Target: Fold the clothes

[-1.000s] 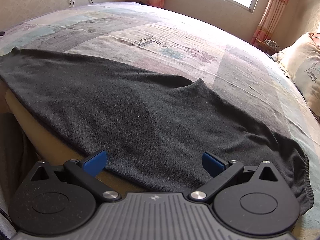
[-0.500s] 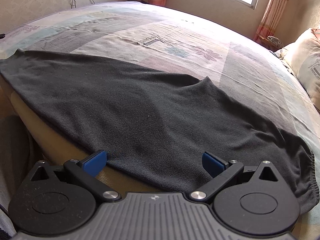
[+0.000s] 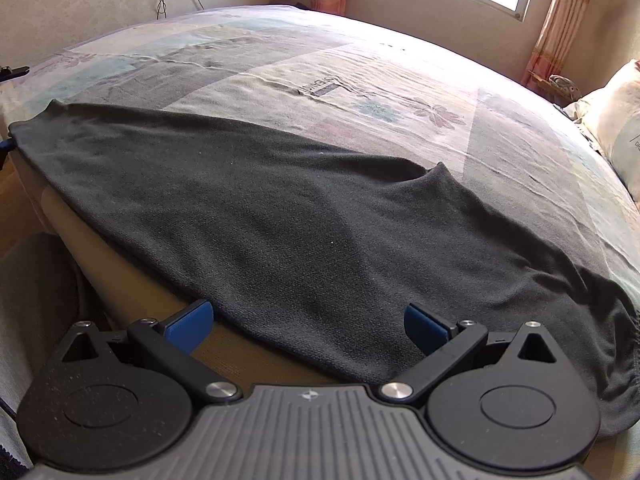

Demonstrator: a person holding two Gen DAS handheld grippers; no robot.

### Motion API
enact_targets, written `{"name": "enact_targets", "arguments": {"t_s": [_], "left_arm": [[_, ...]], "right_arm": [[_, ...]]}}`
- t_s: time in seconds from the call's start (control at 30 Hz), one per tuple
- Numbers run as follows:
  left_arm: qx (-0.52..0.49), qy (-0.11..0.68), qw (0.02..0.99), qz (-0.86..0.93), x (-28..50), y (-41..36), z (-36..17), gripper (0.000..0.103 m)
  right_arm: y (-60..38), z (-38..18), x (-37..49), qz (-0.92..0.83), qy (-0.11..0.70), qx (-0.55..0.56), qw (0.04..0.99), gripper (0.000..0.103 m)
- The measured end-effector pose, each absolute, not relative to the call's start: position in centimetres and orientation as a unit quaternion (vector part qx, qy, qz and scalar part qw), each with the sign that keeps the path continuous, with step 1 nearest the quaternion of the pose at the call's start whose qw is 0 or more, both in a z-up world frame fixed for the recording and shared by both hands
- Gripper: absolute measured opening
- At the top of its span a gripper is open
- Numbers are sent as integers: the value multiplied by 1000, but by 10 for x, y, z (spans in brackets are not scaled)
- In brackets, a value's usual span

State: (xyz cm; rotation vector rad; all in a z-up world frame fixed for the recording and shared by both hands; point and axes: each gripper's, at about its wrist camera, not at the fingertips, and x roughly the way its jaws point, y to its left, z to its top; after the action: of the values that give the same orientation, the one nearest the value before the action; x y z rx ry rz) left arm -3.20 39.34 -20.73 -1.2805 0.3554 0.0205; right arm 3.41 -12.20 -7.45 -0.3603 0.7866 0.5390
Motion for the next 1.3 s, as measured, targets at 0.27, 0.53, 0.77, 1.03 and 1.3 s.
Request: {"name": "enact_targets", "arguments": {"t_s": [0.27,0.53,0.77,1.03,1.3], "left_arm": [[-524,211,825,25,-9,387,-192,99],[-476,224,848,70,-22,388,-193,24],[-478,237,842,75,-20,394,-190,26],[-448,245,856,86,-16,386,-187,15],[-376,277,875,129,-7,369,-166,10]], "right_arm": [[-123,-70,31,257,373,-165,876,103],[-124,-76,34,251,386,-158,874,103],[-125,-79,35,245,392,-150,874,103],[-125,-78,34,248,391,-148,874,103],[-127,-64,49,297,408,-68,860,103]]}}
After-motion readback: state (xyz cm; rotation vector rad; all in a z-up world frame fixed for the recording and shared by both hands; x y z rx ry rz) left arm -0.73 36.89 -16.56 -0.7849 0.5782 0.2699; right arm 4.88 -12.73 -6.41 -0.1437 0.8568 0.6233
